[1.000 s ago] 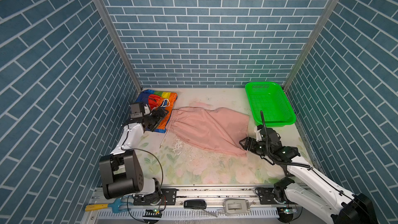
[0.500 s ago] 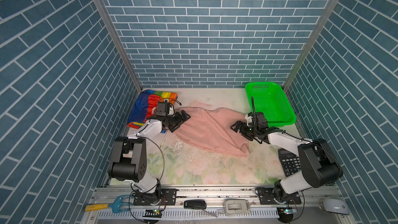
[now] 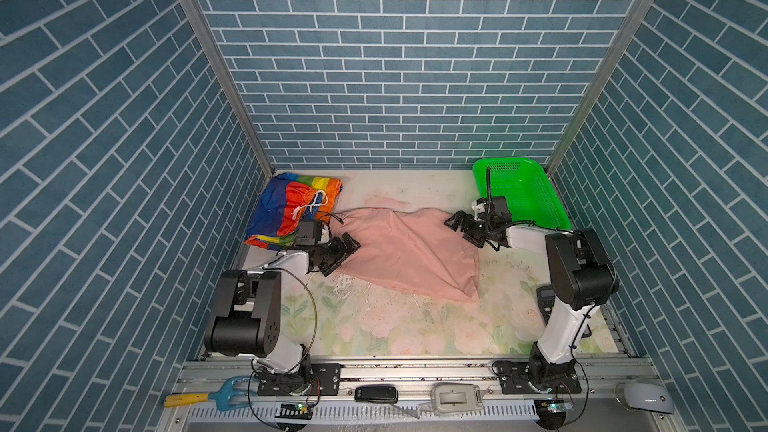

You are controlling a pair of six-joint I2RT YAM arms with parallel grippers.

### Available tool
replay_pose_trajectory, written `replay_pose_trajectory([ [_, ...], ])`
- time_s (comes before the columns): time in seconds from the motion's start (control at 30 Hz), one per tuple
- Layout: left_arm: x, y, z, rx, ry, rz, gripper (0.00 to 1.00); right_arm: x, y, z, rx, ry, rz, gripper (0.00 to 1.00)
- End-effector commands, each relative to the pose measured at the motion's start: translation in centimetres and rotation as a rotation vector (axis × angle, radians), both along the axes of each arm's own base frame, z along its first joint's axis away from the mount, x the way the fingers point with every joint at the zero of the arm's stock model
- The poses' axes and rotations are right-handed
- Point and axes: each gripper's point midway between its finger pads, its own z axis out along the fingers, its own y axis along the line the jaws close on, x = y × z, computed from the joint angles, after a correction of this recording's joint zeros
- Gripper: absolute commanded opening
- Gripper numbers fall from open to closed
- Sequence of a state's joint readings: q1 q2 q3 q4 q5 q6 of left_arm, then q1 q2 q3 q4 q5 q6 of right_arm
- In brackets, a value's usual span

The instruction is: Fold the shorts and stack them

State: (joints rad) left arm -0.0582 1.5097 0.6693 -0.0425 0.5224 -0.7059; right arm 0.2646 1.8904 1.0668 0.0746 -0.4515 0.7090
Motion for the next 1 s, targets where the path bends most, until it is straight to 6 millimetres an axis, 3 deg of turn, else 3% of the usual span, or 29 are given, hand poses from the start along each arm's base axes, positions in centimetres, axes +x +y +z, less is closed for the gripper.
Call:
replay_pose_trajectory([
  [0.0, -3.6, 0.4, -2.8, 0.001, 0.123, 0.016, 1.00, -1.0, -1.9, -3.6, -0.136, 0.087, 0.018, 0.99],
  [0.17, -3.5, 0.7, -0.7, 0.032, 0.094, -0.002, 1.00, -0.1, -0.9, 0.8, -0.138, -0.014, 0.068, 0.99],
  [0.33, -0.3, 0.2, 6.0, 0.030, -0.052, -0.008, 0.99, 0.1, 0.1, 4.7, -0.283, -0.105, 0.209, 0.99],
  [0.4, 1.1, -1.2, 8.4, 0.021, -0.105, -0.036, 1.00, 0.1, 1.3, 5.3, -0.281, -0.122, 0.263, 0.99],
  [0.47, 2.3, -3.1, 9.3, 0.003, -0.126, -0.068, 1.00, 0.2, 3.6, 5.8, -0.222, -0.132, 0.305, 0.99],
  [0.57, 4.0, -5.5, 8.4, -0.032, -0.113, -0.094, 1.00, 0.0, 7.7, 6.0, -0.124, -0.148, 0.353, 0.99],
  [0.67, 5.3, -6.1, 6.3, -0.033, -0.092, -0.082, 1.00, -0.6, 11.7, 5.6, 0.003, -0.135, 0.387, 0.99],
  [0.8, 6.4, -5.1, 3.2, 0.022, -0.031, -0.078, 1.00, -1.3, 15.0, 4.7, 0.138, -0.112, 0.399, 0.99],
  [0.97, 6.7, -2.4, 0.8, 0.056, 0.015, -0.028, 1.00, -1.3, 16.4, 2.7, 0.198, -0.083, 0.400, 0.99],
])
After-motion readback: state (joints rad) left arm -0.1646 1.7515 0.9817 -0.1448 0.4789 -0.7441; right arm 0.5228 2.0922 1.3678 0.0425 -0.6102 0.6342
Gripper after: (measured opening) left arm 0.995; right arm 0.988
